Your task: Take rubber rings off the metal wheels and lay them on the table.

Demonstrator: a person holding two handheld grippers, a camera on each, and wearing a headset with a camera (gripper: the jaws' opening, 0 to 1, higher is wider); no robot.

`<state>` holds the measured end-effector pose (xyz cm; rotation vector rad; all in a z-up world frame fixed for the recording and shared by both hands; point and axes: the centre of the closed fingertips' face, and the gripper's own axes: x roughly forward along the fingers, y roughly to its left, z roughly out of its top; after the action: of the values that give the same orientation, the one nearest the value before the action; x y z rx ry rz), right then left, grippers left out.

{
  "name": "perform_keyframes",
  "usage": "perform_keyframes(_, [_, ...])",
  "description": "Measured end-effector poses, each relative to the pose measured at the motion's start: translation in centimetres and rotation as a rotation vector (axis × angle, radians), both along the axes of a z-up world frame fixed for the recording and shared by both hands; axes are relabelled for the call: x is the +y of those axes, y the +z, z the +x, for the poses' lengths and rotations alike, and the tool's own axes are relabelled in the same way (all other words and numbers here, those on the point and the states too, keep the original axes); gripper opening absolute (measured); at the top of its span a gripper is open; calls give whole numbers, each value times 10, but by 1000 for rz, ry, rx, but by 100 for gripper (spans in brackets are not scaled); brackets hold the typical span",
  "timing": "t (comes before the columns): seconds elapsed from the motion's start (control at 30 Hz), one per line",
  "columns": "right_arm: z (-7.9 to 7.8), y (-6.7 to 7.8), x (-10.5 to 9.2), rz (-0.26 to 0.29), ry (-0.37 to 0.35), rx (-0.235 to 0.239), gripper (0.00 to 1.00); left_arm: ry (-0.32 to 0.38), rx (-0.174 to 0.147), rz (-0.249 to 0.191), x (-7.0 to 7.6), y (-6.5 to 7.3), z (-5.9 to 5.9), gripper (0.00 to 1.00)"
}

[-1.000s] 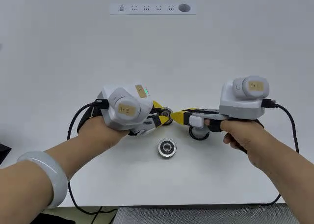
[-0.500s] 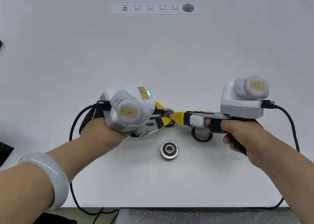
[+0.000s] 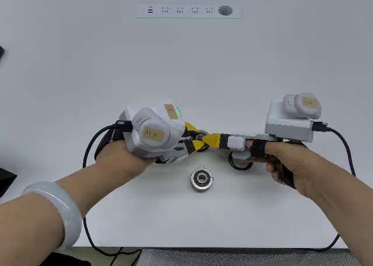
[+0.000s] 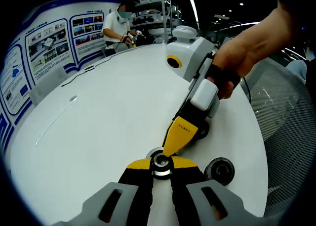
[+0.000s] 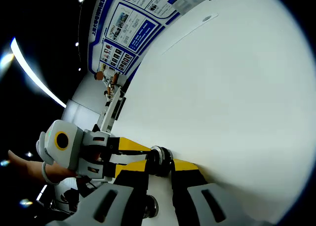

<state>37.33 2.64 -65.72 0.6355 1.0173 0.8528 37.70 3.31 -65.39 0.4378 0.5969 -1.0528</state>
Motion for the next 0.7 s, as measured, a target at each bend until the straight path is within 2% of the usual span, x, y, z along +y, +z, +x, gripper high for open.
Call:
perform_keyframes(0.1, [-1,1,0,3,11,7,20,-1,0,0,0,0,0,13])
perform_keyframes(0.2, [-3,5,1,39,10,33,17,-1,-1,-1,0,0,0,13])
perform_keyframes(0.6, [-3,1,-4,-4,8,-4,7,-2,-1,-2,0,0,0,13])
perform_keyframes(0.7, [-1,2,-6,11,-3,-2,4,-4,-1,-2,0,0,-1,13])
